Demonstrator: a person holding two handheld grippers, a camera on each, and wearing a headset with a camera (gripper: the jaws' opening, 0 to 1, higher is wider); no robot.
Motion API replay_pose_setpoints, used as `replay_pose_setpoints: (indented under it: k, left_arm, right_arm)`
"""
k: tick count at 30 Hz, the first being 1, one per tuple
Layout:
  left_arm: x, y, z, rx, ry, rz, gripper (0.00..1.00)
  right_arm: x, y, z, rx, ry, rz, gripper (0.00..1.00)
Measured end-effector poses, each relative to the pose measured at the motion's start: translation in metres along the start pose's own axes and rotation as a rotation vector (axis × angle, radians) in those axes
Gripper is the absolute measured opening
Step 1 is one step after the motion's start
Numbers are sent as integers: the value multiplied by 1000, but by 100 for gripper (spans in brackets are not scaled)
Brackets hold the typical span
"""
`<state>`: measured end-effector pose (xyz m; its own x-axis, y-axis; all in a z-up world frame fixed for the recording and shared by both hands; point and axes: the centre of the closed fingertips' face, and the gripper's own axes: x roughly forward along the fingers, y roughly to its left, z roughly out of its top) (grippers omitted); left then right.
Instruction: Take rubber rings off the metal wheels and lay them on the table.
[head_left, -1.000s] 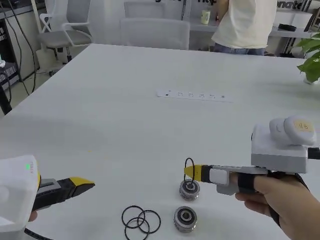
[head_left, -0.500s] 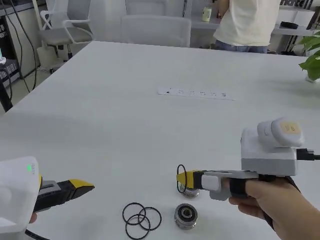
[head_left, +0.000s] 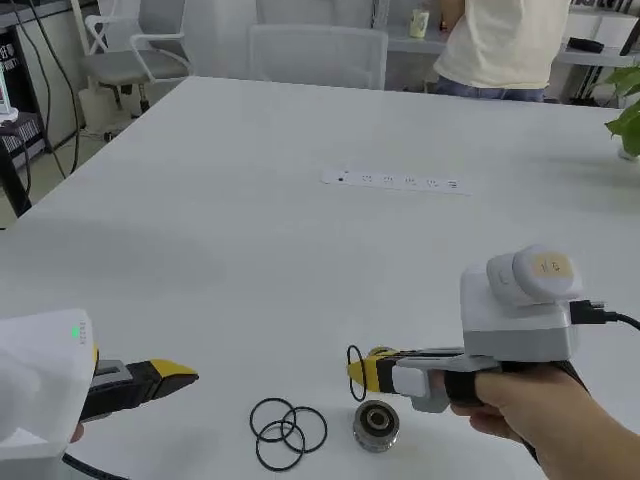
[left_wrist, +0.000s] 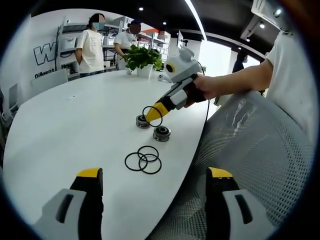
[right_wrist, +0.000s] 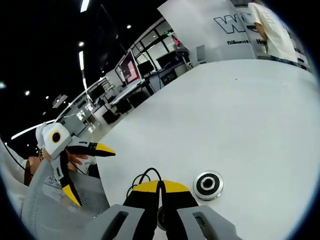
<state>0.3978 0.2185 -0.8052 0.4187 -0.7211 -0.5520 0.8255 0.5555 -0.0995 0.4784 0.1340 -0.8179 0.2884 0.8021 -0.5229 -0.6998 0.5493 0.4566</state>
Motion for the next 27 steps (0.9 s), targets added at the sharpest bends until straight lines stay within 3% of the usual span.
replay_pose_setpoints:
  k: [19,27]
  left_arm:
    - [1,-2,1,-24,-9,-8,82]
    - [1,-2,2,-36,-12,-7,81]
  right_arm:
    - [16,5,-20,-92,78,0,0]
    - [16,5,-22,-98,94,4,0]
